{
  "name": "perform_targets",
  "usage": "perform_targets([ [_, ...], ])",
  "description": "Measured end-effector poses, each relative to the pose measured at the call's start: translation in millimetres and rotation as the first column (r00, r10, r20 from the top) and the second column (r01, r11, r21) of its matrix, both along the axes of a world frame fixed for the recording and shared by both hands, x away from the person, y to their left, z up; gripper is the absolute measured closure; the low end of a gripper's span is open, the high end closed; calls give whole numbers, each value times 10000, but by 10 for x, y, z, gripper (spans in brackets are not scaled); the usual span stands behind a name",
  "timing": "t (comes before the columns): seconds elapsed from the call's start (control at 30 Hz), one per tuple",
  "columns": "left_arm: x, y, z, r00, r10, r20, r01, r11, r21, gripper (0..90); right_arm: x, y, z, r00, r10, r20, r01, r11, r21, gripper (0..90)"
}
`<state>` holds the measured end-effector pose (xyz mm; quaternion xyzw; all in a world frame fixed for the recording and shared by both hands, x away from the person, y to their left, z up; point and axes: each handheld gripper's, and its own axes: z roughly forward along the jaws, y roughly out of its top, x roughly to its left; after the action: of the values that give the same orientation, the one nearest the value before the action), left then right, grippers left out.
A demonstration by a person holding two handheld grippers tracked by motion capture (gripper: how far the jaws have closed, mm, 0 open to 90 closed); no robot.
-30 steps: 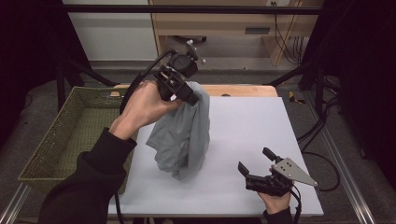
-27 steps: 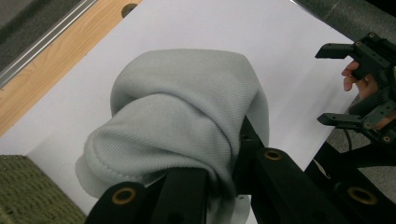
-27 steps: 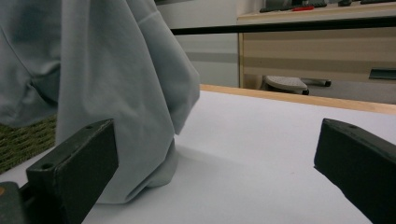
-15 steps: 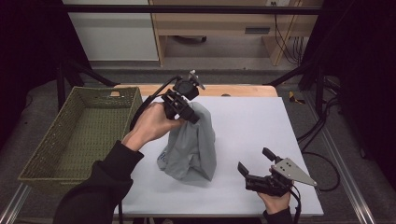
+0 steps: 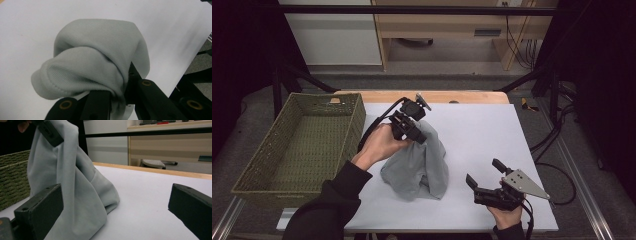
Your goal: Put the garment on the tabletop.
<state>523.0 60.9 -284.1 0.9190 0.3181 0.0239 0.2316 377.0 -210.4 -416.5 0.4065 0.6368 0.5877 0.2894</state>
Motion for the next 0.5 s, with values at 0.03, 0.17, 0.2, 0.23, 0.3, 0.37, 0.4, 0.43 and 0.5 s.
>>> perform_targets([
  [0.03, 0, -8, -37, 10000, 20, -85, -20, 10000, 18, 841, -1, 0, 0, 10000, -1, 4, 1, 10000, 4, 1],
  [0.17, 23, -28, -187, 9998, -40, -213, 41, 10000, 63, 828, -13, 4, 3, 9998, 11, -181, -9, 9999, 120, 1],
  [0.2, 27, -30, -219, 9998, -37, -191, 37, 10000, 21, 825, -7, -7, -4, 9999, -31, -128, 30, 10000, -85, 1],
  [0.23, 32, -34, -259, 9999, -8, -168, 8, 10000, -13, 823, -3, -9, -6, 9999, -45, -102, 43, 9999, -133, 1],
  [0.3, 40, -42, -313, 9997, -57, -221, 57, 10000, 1, 815, -3, -6, -6, 9999, -72, -143, 71, 9999, -104, 1],
  [0.37, 45, -53, -376, 9997, -121, -231, 121, 9999, 27, 803, -2, -8, -6, 9999, -50, -116, 48, 9999, -112, 1],
  [0.4, 48, -58, -406, 9996, -116, -260, 116, 9999, 2, 800, -4, -8, -5, 9999, -41, -120, 39, 9999, -114, 1],
  [0.43, 52, -62, -433, 9994, -136, -317, 137, 9999, 22, 791, -3, -8, -5, 9999, -44, -106, 43, 9999, -107, 1],
  [0.5, 61, -69, -482, 9992, -122, -393, 125, 9999, 69, 765, -4, -8, -5, 9999, -61, -125, 60, 9999, -125, 1],
])
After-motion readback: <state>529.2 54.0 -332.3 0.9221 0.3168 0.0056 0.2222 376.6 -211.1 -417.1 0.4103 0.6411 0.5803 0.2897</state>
